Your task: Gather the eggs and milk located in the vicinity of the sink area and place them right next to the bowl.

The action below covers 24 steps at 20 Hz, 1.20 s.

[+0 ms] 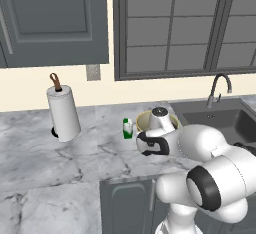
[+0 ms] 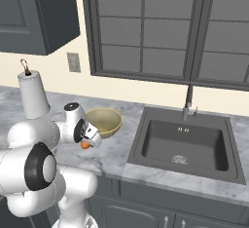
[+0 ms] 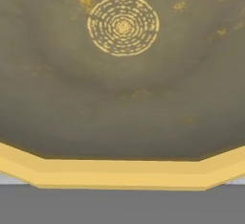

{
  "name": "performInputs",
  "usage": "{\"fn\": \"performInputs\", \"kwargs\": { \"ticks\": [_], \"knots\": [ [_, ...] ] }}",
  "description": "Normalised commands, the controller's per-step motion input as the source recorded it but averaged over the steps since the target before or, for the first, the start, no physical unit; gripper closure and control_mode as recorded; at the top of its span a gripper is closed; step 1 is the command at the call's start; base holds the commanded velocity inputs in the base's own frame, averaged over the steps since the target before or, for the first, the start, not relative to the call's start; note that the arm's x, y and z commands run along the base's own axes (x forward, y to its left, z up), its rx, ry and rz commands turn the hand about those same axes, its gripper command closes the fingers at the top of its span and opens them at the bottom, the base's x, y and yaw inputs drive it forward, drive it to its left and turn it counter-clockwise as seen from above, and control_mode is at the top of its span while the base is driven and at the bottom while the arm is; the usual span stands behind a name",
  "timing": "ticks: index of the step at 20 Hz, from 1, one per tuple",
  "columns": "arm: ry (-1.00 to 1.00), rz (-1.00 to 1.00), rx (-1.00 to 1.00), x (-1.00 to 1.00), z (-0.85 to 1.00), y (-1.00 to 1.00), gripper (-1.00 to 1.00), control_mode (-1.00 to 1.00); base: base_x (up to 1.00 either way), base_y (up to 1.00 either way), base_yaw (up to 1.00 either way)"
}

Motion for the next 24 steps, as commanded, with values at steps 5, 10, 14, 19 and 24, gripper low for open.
{"fn": "performInputs", "kwargs": {
  "ticks": [5, 10, 14, 19, 24],
  "knots": [
    [0.00, 0.00, 0.00, 0.00, -0.02, 0.00, -1.00, -1.00, 0.00, 0.00, 0.00],
    [0.00, 0.00, 0.00, 0.00, 0.00, 0.00, -1.00, -1.00, 0.00, 0.00, 0.00],
    [0.00, 0.00, 0.00, 0.00, 0.02, 0.00, -1.00, -1.00, 0.00, 0.00, 0.00],
    [0.00, 0.00, 0.00, -0.08, 0.18, 0.00, -1.00, -1.00, 0.00, 0.00, 0.00],
    [0.00, 0.00, 0.00, -0.16, 0.21, 0.00, -1.00, -1.00, 0.00, 0.00, 0.00]
  ]
}}
